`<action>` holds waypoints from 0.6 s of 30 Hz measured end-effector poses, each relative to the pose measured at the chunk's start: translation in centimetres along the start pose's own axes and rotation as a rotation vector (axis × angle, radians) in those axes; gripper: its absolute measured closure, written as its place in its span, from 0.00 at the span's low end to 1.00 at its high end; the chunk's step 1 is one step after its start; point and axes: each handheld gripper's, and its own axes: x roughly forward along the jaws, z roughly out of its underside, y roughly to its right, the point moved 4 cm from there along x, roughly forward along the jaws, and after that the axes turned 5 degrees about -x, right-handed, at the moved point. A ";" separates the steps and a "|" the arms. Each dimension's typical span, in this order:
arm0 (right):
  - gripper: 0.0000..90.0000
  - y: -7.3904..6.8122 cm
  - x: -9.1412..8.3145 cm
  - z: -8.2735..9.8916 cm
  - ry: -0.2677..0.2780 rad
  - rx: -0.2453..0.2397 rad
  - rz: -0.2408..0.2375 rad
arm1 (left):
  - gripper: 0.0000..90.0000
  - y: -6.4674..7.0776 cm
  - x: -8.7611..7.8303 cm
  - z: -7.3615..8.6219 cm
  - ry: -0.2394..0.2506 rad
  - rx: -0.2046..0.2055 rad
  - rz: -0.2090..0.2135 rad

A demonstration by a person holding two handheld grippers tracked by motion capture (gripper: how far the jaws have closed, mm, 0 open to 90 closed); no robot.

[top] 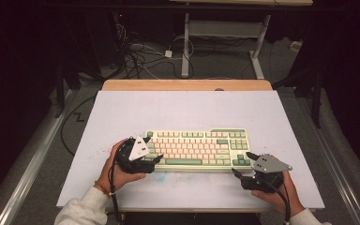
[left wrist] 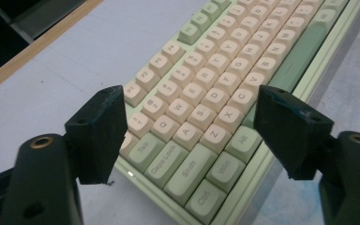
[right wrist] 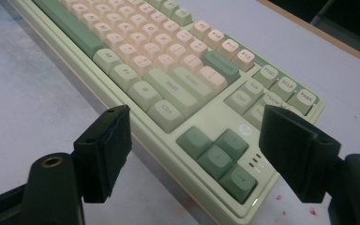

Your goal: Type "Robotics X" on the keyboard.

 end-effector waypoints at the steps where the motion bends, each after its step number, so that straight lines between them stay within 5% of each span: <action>1: 0.29 0.0 0.0 0.0 0.001 0.002 0.000 | 0.24 -0.1 -0.1 0.3 0.001 -0.005 0.001; 18: 0.30 0.9 0.1 -0.4 0.014 0.059 0.015 | 0.20 -0.2 -1.0 3.6 -0.051 -0.018 -0.042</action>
